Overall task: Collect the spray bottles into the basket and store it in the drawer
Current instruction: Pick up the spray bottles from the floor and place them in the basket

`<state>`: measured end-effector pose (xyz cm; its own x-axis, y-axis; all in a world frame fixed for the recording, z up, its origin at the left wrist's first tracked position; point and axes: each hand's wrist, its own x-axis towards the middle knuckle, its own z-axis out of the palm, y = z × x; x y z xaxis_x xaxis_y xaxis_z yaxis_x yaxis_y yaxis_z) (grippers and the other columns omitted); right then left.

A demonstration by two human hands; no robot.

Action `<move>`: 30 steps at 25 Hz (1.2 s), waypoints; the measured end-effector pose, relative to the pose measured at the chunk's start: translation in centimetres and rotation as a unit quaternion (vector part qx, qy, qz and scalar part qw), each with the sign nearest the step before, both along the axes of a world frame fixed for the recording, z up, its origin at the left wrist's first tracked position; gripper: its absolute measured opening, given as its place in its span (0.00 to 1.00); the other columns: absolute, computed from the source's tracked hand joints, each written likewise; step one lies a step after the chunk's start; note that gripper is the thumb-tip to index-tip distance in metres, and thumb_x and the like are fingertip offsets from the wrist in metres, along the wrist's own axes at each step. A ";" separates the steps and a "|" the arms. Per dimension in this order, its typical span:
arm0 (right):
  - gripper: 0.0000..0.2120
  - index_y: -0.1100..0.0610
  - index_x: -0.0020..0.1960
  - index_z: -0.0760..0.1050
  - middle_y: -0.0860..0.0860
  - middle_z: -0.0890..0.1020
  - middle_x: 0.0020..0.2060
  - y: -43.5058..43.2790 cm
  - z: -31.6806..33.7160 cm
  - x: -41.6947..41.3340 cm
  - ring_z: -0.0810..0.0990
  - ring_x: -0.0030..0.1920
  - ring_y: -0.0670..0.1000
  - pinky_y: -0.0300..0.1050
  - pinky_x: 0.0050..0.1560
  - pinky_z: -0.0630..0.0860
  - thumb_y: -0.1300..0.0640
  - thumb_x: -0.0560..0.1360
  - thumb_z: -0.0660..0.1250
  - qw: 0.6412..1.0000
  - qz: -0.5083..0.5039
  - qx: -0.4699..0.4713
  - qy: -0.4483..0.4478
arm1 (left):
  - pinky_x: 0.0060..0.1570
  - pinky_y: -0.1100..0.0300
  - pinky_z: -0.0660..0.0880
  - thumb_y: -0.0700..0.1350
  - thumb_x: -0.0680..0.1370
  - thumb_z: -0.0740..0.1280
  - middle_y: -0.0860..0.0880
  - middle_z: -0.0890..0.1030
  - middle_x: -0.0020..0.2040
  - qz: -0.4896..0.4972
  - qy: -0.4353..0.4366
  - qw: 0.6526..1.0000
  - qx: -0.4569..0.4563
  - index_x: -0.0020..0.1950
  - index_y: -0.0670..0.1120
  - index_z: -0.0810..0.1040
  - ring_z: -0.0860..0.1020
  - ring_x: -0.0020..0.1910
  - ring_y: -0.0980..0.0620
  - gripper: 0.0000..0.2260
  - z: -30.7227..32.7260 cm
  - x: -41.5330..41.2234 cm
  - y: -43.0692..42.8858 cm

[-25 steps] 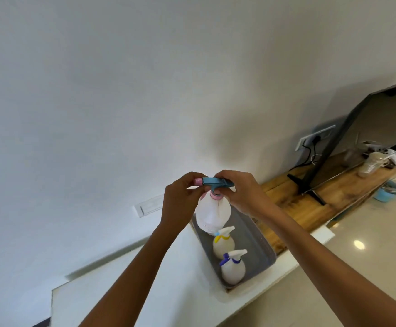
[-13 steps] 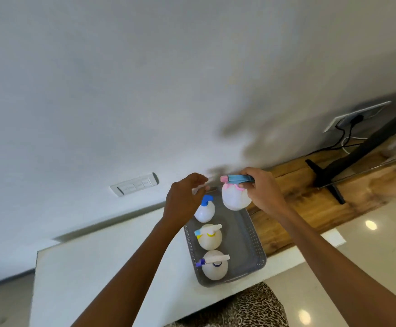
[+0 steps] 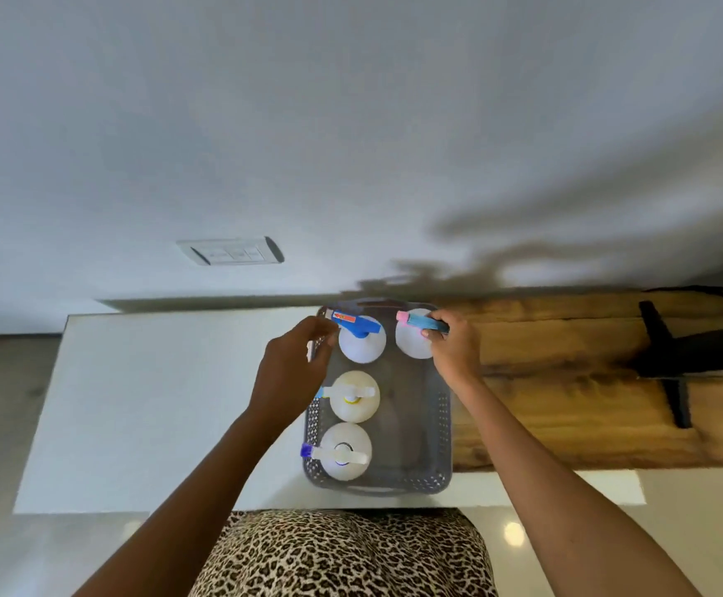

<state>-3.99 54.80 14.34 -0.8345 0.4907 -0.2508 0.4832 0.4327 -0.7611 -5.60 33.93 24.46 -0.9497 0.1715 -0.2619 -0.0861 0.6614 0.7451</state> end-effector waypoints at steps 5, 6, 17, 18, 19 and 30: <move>0.11 0.63 0.53 0.77 0.59 0.80 0.53 0.5 -2.1 -0.5 0.78 0.53 0.56 0.37 0.48 0.68 0.68 0.71 0.68 0.999 0.035 0.010 -0.029 | 0.55 0.49 0.76 0.41 0.76 0.64 0.47 0.82 0.53 0.001 -0.021 1.000 -0.023 0.54 0.46 0.77 0.79 0.52 0.50 0.08 -0.4 0.5 0.4; 0.11 0.63 0.54 0.77 0.59 0.80 0.53 0.5 -2.4 -0.6 0.78 0.53 0.55 0.37 0.48 0.69 0.67 0.71 0.68 0.999 0.034 0.009 -0.032 | 0.55 0.50 0.76 0.42 0.76 0.64 0.47 0.82 0.53 0.002 -0.023 0.999 -0.024 0.55 0.46 0.77 0.79 0.52 0.49 0.08 -0.3 0.2 0.8; 0.20 0.58 0.63 0.71 0.57 0.74 0.61 0.5 -0.7 -1.8 0.72 0.62 0.57 0.49 0.59 0.72 0.62 0.72 0.69 0.994 0.087 0.022 -0.067 | 0.55 0.51 0.75 0.42 0.77 0.63 0.48 0.82 0.54 0.042 -0.020 0.999 0.001 0.55 0.47 0.77 0.79 0.52 0.50 0.09 1.3 0.5 1.4; 0.20 0.58 0.63 0.71 0.57 0.74 0.62 0.4 0.1 -1.8 0.71 0.63 0.57 0.49 0.60 0.71 0.62 0.72 0.68 0.995 0.081 0.025 -0.055 | 0.55 0.52 0.75 0.43 0.77 0.63 0.49 0.82 0.54 0.047 -0.013 0.999 0.006 0.55 0.47 0.77 0.79 0.52 0.50 0.08 1.6 0.7 1.0; 0.20 0.58 0.62 0.71 0.57 0.74 0.62 0.2 0.8 -1.9 0.70 0.63 0.56 0.49 0.61 0.70 0.62 0.72 0.68 0.996 0.075 0.029 -0.043 | 0.55 0.52 0.75 0.43 0.77 0.63 0.49 0.82 0.54 0.052 -0.007 0.999 0.011 0.55 0.47 0.77 0.79 0.53 0.50 0.08 2.0 0.9 0.7; 0.11 0.61 0.55 0.76 0.59 0.78 0.56 -14.9 12.1 1.2 0.74 0.59 0.58 0.44 0.60 0.65 0.63 0.73 0.66 0.974 0.149 0.038 0.164 | 0.57 0.51 0.74 0.43 0.77 0.63 0.52 0.81 0.54 0.157 0.080 0.983 0.045 0.54 0.49 0.77 0.77 0.57 0.53 0.08 6.9 9.7 -13.3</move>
<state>-2.81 39.93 26.49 -0.9720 0.2206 0.0812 0.0631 0.5777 -0.8138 4.10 20.60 31.38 -0.9872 -0.1219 -0.1027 -0.1534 0.5509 0.8204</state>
